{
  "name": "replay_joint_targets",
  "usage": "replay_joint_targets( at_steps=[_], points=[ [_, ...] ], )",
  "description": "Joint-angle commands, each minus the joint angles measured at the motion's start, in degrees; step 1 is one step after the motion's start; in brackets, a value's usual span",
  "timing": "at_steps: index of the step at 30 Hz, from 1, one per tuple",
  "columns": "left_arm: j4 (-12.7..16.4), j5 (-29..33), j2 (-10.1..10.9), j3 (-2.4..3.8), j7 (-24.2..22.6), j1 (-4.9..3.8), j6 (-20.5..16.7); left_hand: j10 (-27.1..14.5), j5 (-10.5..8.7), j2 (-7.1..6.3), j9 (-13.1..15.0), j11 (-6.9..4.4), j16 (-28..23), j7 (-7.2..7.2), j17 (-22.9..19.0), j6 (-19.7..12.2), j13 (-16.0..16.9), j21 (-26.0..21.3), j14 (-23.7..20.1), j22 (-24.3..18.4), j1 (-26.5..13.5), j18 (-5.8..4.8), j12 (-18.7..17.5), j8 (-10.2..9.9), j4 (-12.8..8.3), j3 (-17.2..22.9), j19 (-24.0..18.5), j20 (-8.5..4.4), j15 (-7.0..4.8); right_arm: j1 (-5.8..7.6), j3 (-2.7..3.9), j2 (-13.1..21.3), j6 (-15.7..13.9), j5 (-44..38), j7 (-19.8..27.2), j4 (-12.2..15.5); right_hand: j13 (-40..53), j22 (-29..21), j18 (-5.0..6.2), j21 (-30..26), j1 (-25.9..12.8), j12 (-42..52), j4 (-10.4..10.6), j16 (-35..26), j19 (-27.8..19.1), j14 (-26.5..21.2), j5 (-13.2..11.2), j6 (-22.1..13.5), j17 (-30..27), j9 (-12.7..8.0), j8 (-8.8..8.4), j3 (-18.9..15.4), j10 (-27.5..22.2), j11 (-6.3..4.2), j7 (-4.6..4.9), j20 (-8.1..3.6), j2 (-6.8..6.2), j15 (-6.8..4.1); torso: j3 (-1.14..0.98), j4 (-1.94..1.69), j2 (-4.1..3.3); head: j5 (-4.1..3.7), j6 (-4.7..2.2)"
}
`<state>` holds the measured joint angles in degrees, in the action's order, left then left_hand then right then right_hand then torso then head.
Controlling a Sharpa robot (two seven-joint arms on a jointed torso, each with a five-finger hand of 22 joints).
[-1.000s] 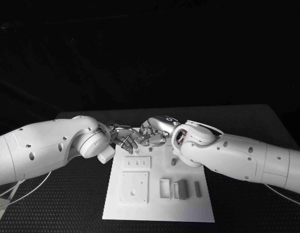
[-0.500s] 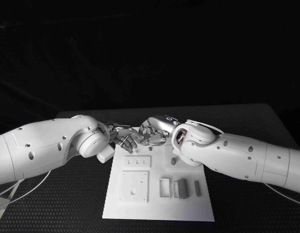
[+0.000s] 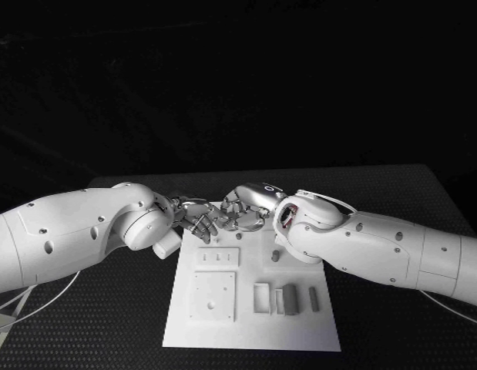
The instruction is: Assemble the parts on the task board
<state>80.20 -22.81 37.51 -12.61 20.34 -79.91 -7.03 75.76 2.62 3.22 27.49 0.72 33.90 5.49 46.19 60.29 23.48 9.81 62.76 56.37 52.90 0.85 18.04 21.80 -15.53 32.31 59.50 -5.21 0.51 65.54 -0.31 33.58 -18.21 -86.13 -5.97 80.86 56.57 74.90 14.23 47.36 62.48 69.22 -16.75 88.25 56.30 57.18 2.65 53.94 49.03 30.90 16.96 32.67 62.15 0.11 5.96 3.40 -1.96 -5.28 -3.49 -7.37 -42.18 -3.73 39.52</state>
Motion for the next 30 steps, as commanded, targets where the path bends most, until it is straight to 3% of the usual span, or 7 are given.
replay_joint_targets(
  at_steps=[1, 11, 30],
  points=[
    [-0.27, -0.21, 0.01, -0.09, -0.58, -0.01, 0.77, -0.03, 0.19, 0.69, 0.05, -0.08, 0.37, -0.29, 0.06, 0.52, 0.11, 0.35, 0.0, 0.08, 0.2, -0.68, 0.35, 0.15, -0.24, 0.2, 0.37, -0.13, -0.21, -0.01, 0.06, 0.14, 0.07, 0.27, 0.89, -0.04, -0.11, 0.98, 0.77, -0.16, 0.58, -0.41, 0.05, -0.18, -0.42, -0.3, 0.18, 0.24, -0.09, 0.09, -0.08, 0.07, -0.3, 0.34, 0.88, 0.02, -0.58, -0.15, -0.02, -0.01, -0.03, -0.09, -0.03],
    [-0.27, -0.21, 0.14, -0.25, -0.34, -0.01, 0.86, -0.1, 0.2, 0.75, 0.23, -0.11, 0.53, -0.33, 0.12, 0.52, 0.44, 0.4, -0.02, 0.28, 0.16, -0.67, 0.49, 0.2, -0.41, 0.25, 0.39, -0.17, -0.24, -0.03, 0.06, 0.18, 0.22, 0.62, 1.41, 0.08, -0.47, 0.79, 0.77, -0.7, 0.01, -1.08, 0.31, -0.82, -0.91, -0.78, 0.18, -1.45, -0.51, -0.37, -1.29, -0.53, -0.95, 0.96, 1.53, 0.44, -2.61, 0.41, -0.06, 0.0, 0.03, 0.0, -0.07],
    [-0.17, -0.53, 0.21, -0.33, -0.33, -0.01, 0.93, -0.21, 0.2, 0.84, 0.45, -0.14, 0.7, -0.35, 0.17, 0.51, 0.85, 0.43, -0.06, 0.52, 0.14, -0.66, 0.64, 0.24, -0.55, 0.36, 0.38, -0.2, -0.27, -0.15, 0.06, 0.32, 0.64, 1.06, 1.95, -0.01, -0.69, 0.7, 0.77, -0.96, 0.11, -1.36, 0.27, -1.06, -1.02, -0.87, 0.18, -1.71, -0.71, -0.51, -1.55, -0.34, -1.09, 1.14, 1.71, 0.56, -2.7, 0.62, -0.01, -0.05, -0.01, 0.03, 0.01]
  ],
)
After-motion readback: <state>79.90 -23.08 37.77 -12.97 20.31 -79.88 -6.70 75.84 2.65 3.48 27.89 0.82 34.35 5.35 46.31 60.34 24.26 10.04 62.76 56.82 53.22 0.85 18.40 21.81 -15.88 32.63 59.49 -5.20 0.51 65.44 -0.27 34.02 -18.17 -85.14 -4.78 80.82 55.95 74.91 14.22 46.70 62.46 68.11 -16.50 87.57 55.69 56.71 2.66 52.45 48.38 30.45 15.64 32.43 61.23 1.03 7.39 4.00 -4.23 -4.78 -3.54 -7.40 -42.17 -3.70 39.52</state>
